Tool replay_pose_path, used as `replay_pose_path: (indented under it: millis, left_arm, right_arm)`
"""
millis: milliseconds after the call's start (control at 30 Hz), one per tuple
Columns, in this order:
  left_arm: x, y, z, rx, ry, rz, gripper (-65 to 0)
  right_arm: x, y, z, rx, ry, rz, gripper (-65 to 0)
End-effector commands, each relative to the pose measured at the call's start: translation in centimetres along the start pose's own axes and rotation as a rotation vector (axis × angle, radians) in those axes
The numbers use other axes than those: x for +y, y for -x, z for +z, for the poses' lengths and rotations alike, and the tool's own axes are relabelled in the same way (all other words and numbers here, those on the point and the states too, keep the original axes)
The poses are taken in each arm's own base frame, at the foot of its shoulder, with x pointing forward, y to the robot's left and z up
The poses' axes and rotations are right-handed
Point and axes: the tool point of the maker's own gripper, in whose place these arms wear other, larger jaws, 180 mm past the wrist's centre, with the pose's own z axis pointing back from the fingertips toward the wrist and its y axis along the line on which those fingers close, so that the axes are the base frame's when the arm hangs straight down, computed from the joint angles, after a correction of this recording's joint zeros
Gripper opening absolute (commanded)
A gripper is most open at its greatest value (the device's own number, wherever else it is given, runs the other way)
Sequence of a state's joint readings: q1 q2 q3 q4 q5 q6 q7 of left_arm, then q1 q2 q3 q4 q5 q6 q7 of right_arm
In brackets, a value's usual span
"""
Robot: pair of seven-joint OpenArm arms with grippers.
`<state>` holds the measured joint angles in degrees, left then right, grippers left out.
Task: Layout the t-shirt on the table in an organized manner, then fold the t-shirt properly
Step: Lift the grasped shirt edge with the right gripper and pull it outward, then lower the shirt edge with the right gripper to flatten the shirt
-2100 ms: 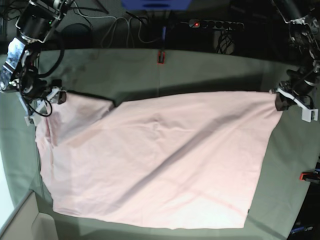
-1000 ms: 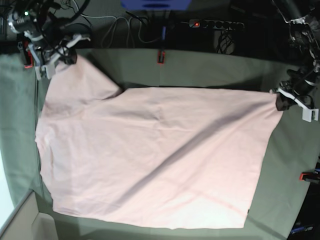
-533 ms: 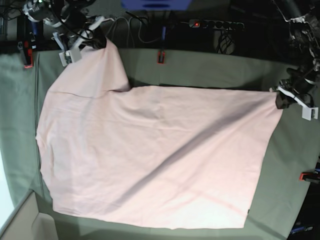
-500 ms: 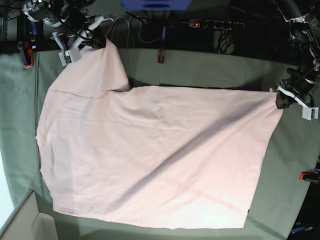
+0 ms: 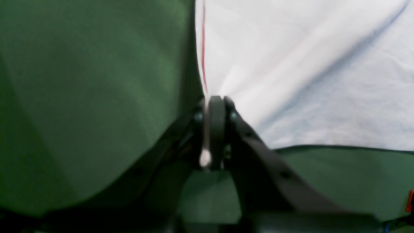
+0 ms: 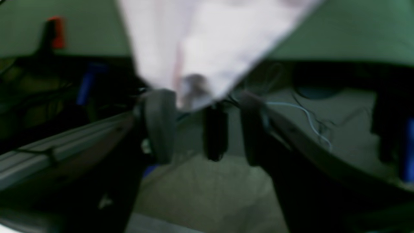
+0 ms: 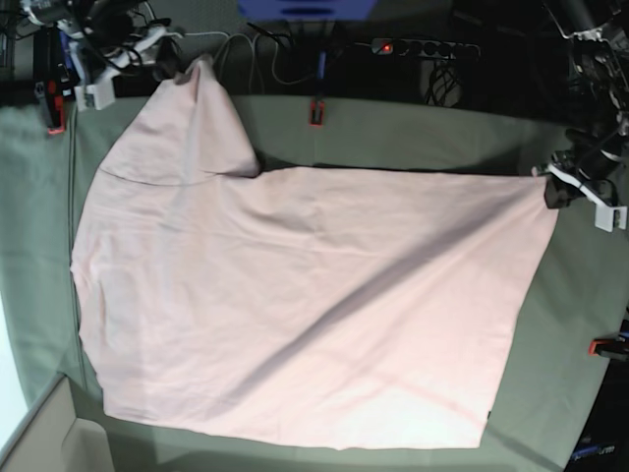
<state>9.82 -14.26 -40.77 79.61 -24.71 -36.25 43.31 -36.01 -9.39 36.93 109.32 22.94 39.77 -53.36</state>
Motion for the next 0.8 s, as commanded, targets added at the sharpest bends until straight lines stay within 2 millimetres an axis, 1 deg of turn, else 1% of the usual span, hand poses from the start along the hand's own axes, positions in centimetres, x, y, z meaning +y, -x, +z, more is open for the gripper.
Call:
replay_pose_path:
  millis: [0,100,167,233,300,400,433,533,600,700,767]
  left_arm:
    - [0.3,-1.6,0.4,-0.045,-0.004,-0.019,-64.2]
    - [0.3,-1.6,0.4,-0.045,-0.004,-0.019,-64.2]
    - [0.3,-1.6,0.4,-0.045,-0.004,-0.019,-64.2]
    - [0.3,-1.6,0.4,-0.045,-0.003,-0.017,-64.3]
    - [0.4,-1.4,0.4,-0.042,-0.003,-0.014,-64.3]
    - [0.3,-1.3,0.3,-0.040,-0.001,-0.010,-64.3]
    - [0.3,-1.3,0.3,-0.040,-0.001,-0.010,-64.3]
    - [0.3,-1.4,0.3,-0.042,-0.001,-0.010,-64.3]
    - [0.3,-1.4,0.3,-0.043,-0.001,-0.010,-64.3]
    - [0.3,-1.4,0.3,-0.045,-0.001,-0.010,-64.3]
    - [0.4,-1.4,0.3,-0.043,-0.003,-0.012,-64.3]
  right_arm:
    - [-0.9,-1.0,0.6,-0.040,0.023,0.002,-29.7]
    - [-2.0,-3.8,0.2,-0.106,0.055,0.002,-29.5]
    - [-2.8,-6.6,-0.3,-0.142,0.087,0.053,-29.5]
    - [-3.4,-8.5,-1.3,-0.153,0.112,0.076,-29.5]
    - [-4.8,-9.8,-2.7,-0.127,0.161,0.100,-29.5]
    - [-6.4,-10.2,-5.4,-0.052,0.195,0.098,-29.4]
    - [-6.9,-10.1,-6.1,-0.022,0.203,0.101,-29.4]
    - [-7.6,-9.5,-8.0,0.043,0.194,0.089,-29.5]
    - [-7.7,-9.1,-8.7,0.065,0.180,0.079,-29.5]
    - [-7.6,-8.7,-9.3,0.081,0.164,0.068,-29.6]
    - [-7.3,-9.1,-9.5,0.073,0.159,0.066,-30.2]
